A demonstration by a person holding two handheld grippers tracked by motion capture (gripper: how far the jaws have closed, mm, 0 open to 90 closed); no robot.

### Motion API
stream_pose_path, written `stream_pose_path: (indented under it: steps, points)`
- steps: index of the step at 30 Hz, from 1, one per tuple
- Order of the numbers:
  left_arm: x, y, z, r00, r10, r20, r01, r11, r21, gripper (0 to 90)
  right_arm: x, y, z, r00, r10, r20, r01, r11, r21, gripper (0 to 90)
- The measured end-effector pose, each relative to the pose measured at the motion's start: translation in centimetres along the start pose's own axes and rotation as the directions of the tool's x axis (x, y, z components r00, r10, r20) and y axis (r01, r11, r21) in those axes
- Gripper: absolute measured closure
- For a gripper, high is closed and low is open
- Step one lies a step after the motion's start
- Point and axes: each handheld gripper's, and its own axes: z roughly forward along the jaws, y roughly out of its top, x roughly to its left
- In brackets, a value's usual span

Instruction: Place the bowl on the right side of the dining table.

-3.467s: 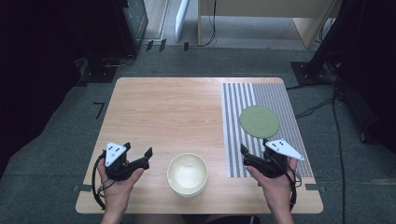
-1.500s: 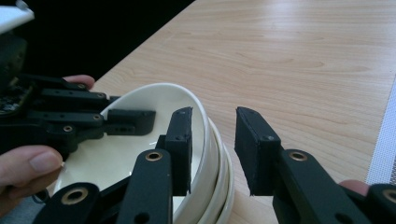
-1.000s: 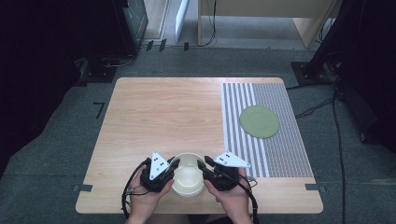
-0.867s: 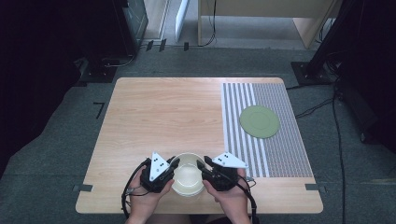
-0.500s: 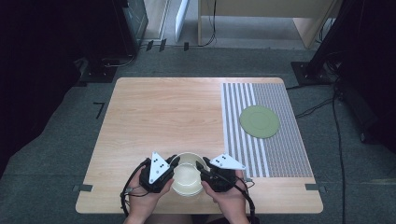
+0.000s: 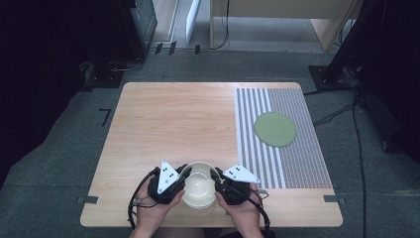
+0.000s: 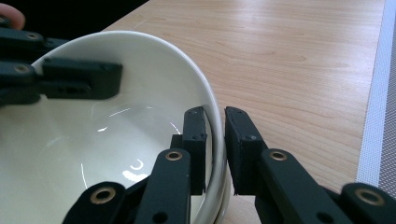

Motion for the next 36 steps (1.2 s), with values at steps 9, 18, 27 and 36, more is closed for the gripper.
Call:
stream_pose_path:
  steps: [9,18,27,36]
  points:
    - [-0.1,-0.3,-0.1,0.9994,0.025,-0.024,-0.026,0.9995,-0.019,83.7,-0.1,0.0,0.0,0.9999,-0.002,-0.013,0.002,1.0,-0.005,78.1]
    - [-0.5,0.1,-1.3,0.9961,0.044,-0.077,-0.054,0.9896,-0.133,83.3,0.0,0.1,-0.3,0.9994,0.023,-0.026,-0.024,1.0,-0.016,73.6]
    - [-1.2,0.4,-2.5,0.9917,0.049,-0.119,-0.077,0.9665,-0.245,83.2,0.5,0.6,-1.0,0.9983,0.044,-0.038,-0.046,0.998,-0.044,73.8]
    - [-2.3,0.4,-3.0,0.9893,0.053,-0.136,-0.092,0.9493,-0.301,82.4,0.8,1.0,-1.8,0.9982,0.06,0.005,-0.059,0.994,-0.087,84.4]
